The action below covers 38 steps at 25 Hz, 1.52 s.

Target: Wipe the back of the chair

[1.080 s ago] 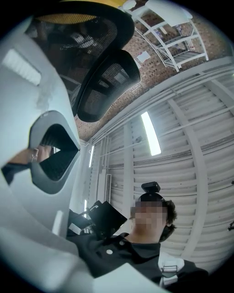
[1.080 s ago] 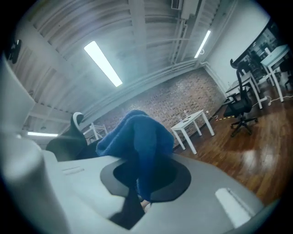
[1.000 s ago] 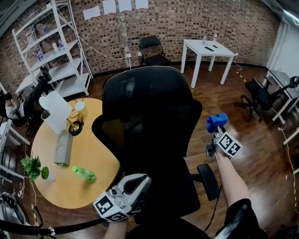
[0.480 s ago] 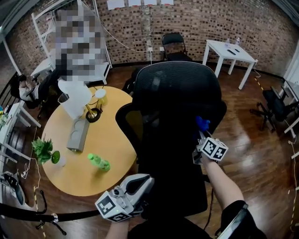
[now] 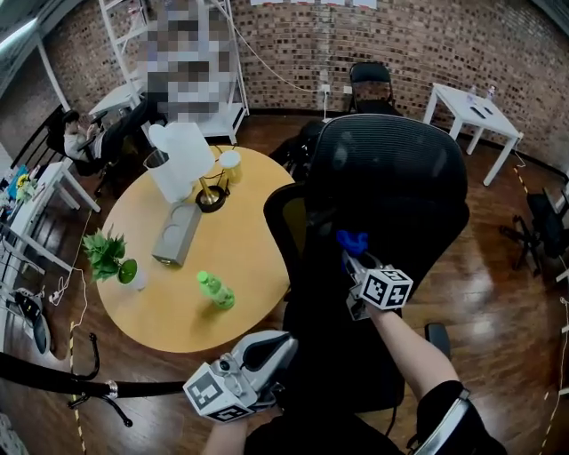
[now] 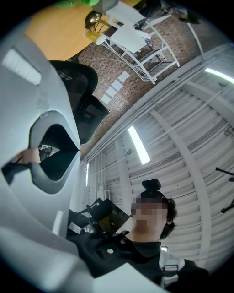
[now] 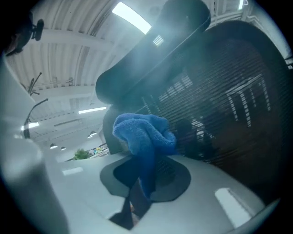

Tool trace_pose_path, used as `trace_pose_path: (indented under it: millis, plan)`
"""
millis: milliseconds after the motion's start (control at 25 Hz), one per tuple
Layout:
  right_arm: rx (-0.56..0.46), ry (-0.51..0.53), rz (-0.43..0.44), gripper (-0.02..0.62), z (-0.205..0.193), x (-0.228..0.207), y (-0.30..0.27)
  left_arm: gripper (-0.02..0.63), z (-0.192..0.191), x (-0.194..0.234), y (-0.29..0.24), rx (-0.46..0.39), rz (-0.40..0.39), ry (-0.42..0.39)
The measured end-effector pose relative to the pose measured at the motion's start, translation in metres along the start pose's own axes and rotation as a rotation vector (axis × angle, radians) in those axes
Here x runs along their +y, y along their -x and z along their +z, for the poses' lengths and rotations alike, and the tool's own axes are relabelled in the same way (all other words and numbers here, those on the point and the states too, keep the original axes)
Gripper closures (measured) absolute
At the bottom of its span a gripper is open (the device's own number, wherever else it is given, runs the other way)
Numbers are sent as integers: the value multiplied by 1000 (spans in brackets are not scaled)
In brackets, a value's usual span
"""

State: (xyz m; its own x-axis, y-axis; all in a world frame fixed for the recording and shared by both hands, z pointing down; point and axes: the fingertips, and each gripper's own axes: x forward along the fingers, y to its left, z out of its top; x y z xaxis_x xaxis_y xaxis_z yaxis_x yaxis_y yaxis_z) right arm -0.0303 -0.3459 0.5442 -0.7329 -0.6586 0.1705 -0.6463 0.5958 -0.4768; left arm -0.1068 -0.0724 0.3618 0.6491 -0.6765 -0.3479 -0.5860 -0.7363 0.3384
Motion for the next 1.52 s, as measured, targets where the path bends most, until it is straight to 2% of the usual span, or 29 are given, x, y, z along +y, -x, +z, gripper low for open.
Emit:
trace_pose_path:
  millis: [160,520,600,720,760,800,920,1000,1160,1520]
  plan:
    - [35,-15,79,541,-18,37,-28,614,12,1,19,-9,49,-23]
    - [183,-30,236,541,-71,113,-81,614,28,-5,41,-22,113,-75]
    - [229,-24,331,541,-84,141,-86,614,30,-5,45,-23,129,-83]
    - [236,-21,553,541,-91,183,-76,614,28,-2,47,-20,149,-81]
    - [235,-29,575,541,-93,184,-74,614,26,0,47,-15,153,-80]
    - [241,-38,553,541,-97,176,-75,614,25,1,47,-10,157,-79]
    - [276,-65,370,541,-113,116,-80,614,19,2,41,3,156,-75]
    - [275,-95,286,541,-118,79,-77,614,14,4,37,15,147,-70]
    - [248,-123,237,541,-116,39,-56,614,5,9,25,34,129,-52]
    - [137,-125,76,541,-89,-50,5,614,-23,10,-26,76,3,-16]
